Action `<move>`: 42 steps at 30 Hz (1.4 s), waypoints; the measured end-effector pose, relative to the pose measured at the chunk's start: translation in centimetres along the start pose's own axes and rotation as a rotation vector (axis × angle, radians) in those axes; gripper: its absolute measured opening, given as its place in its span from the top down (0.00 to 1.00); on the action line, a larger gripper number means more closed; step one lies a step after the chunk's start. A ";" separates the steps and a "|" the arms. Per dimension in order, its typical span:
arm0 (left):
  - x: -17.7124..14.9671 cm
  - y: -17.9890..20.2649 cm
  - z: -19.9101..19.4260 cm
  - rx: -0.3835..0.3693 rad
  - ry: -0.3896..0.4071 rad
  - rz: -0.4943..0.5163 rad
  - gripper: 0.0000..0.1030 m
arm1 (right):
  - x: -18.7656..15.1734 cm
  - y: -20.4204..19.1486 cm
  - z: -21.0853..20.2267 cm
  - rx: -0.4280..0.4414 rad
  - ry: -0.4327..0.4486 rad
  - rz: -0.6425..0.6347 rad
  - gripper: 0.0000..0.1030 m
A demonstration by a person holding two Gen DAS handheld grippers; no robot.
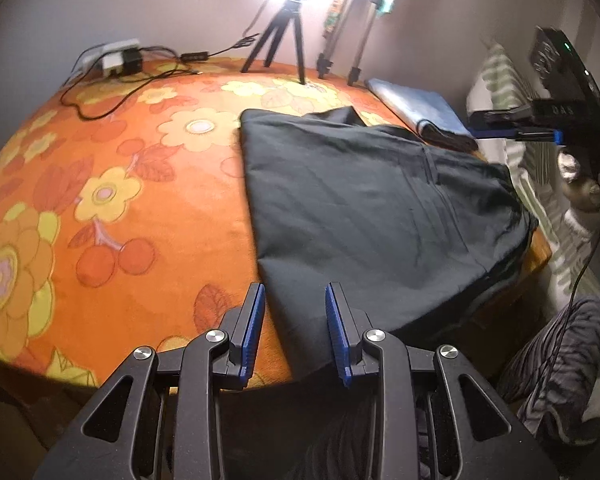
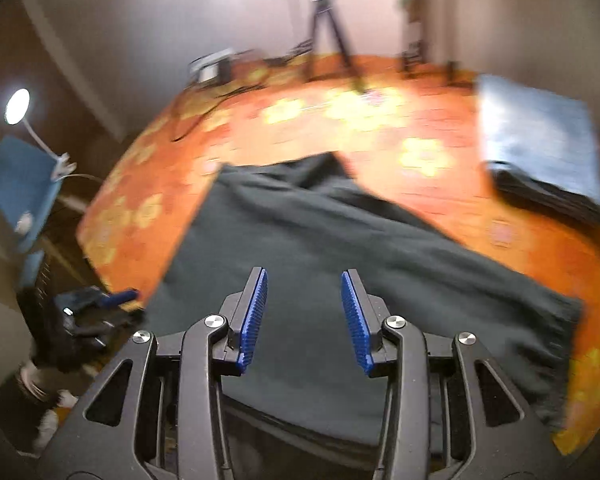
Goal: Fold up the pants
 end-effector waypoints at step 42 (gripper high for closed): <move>0.1 -2.2 0.9 -0.090 0.016 -0.158 0.71 | 8.7 -15.4 21.9 -0.333 -0.344 -0.113 0.60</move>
Point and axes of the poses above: each gripper's, at about its wrist camera, not at the fingertips, and z roughly the way its jaws point, y to its right, x to its top, the point moved 1 cm from there along z, roughly the way its jaws point, and after that the axes turned 2 degrees about z, right-handed, at the moved point
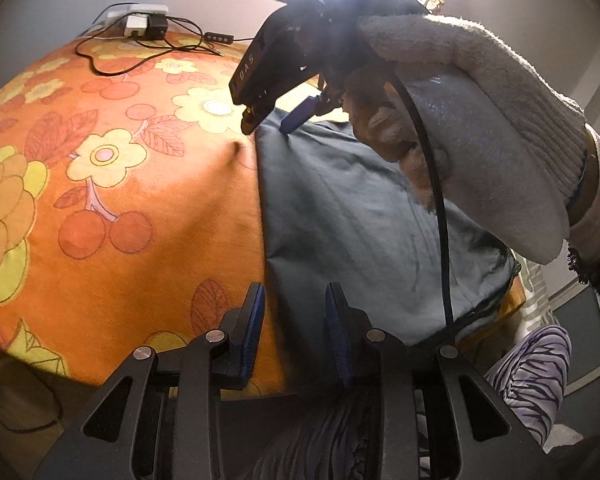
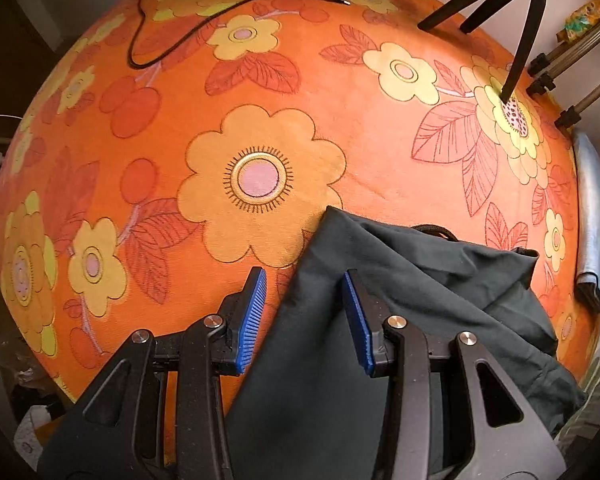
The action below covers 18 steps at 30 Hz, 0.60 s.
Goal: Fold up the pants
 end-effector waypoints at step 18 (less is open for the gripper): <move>1.6 0.9 1.0 0.020 -0.028 0.040 0.51 | -0.5 2.2 -0.1 0.123 0.029 0.026 0.95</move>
Point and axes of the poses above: each gripper's, at about its wrist camera, not at the fingertips, and z roughly the way its jaws point, y to its right, x to its top, the point moved 1 cm from there along z, roughly the way its jaws point, and after that the axes turned 2 degrees about z, right-handed, at the moved point
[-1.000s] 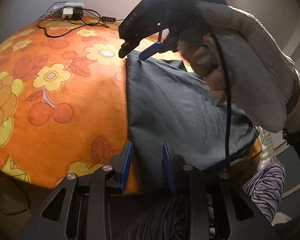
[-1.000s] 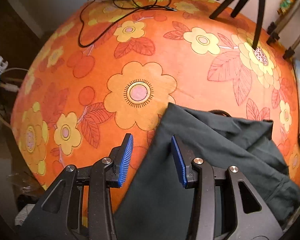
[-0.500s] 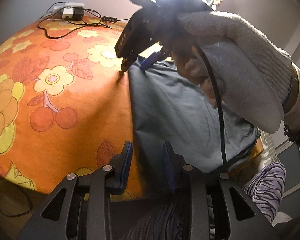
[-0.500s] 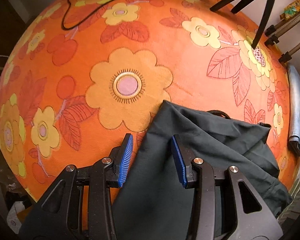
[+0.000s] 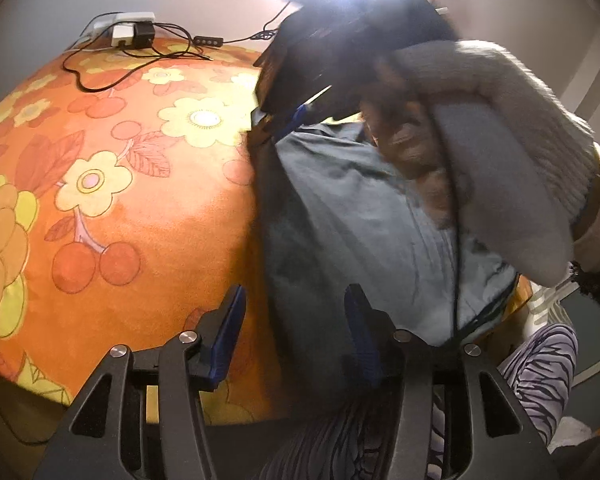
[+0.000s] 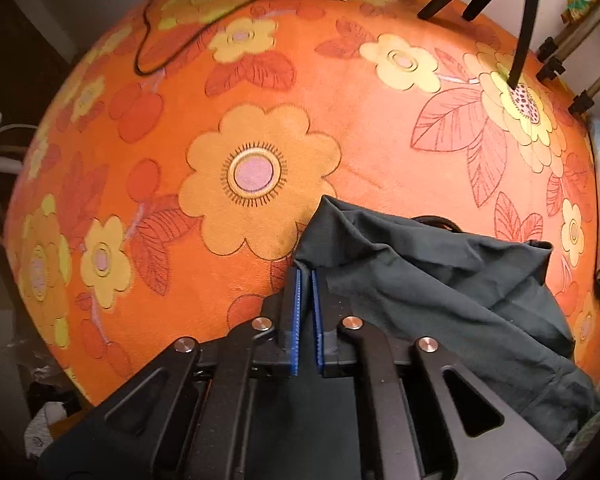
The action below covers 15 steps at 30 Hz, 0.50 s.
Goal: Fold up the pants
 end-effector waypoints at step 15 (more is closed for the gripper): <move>0.3 2.6 1.4 -0.063 0.019 0.001 0.72 | -1.1 5.9 -7.2 0.149 0.142 0.089 0.97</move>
Point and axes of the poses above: each gripper's, at about its wrist camera, not at the fingertips, and z roughly the way its jaws point, y to its right, x to its top, the point moved 1 cm from there along z, roughly the way its jaws point, and after that the axes turned 2 degrees about z, right-handed, at the moved point
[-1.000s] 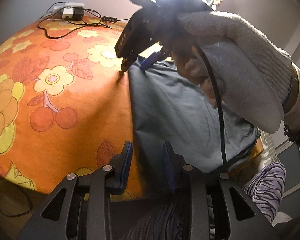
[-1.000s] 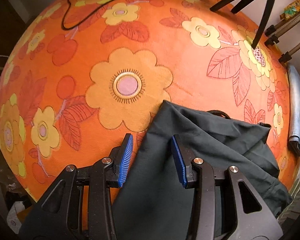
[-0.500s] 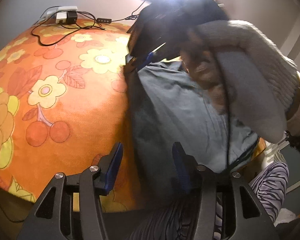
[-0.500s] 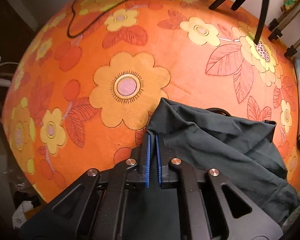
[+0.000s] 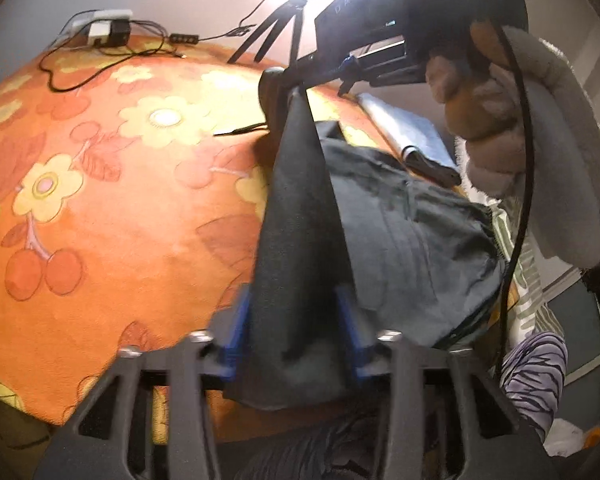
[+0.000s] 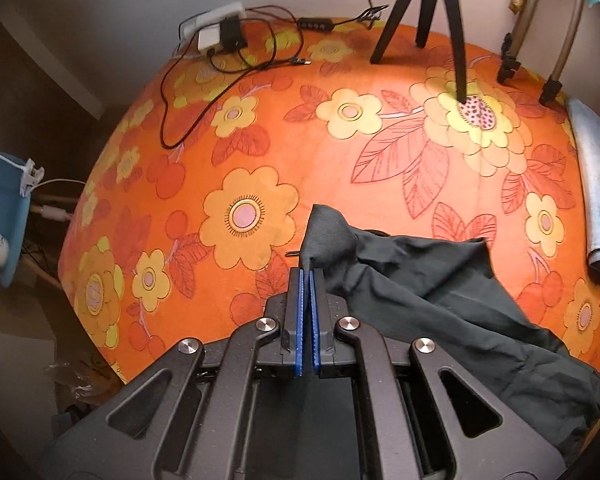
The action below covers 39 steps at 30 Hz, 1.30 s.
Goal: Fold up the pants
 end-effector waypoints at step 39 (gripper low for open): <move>0.8 28.7 8.8 -0.445 -0.120 0.478 0.94 | -12.3 31.2 -17.4 -0.069 0.256 0.390 0.97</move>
Point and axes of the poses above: each gripper's, at about its wrist camera, not at the fingertips, and z roughly the way its jaws point, y to its right, x to its top, the point moved 1 cm from there along z, roughly the way its jaws point, and after that the axes turned 2 degrees about z, right-handed, at the moved point
